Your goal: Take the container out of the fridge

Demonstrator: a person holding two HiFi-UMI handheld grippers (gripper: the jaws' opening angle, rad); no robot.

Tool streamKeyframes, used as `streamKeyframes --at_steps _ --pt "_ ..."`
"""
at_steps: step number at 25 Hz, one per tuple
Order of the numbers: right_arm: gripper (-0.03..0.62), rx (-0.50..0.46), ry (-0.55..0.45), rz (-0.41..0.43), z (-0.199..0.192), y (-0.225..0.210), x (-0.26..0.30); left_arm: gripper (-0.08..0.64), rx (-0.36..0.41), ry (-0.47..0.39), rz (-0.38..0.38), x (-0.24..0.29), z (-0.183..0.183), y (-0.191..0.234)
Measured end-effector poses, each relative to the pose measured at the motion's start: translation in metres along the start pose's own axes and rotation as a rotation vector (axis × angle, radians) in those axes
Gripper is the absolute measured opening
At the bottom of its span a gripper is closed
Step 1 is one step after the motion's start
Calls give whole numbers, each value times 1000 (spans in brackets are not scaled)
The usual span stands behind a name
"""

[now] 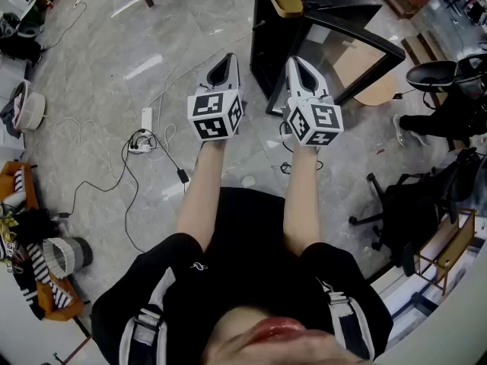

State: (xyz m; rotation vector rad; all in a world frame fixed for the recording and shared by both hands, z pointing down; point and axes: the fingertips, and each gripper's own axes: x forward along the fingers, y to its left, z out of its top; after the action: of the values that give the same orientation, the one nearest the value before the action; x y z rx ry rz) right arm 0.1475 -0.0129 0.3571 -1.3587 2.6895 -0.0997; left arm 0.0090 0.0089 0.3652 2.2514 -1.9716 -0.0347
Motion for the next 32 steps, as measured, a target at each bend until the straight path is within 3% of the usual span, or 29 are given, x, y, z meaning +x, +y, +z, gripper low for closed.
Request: streamKeyframes --at_steps 16,25,32 --pt "11 -4 -3 -17 -2 -2 25 8 -15 -7 1 14 6 18" --pt "11 -29 19 -39 -14 -23 95 8 -27 14 -44 87 5 46" --pt "11 -45 42 -135 -37 -44 187 8 -19 62 -74 171 3 107"
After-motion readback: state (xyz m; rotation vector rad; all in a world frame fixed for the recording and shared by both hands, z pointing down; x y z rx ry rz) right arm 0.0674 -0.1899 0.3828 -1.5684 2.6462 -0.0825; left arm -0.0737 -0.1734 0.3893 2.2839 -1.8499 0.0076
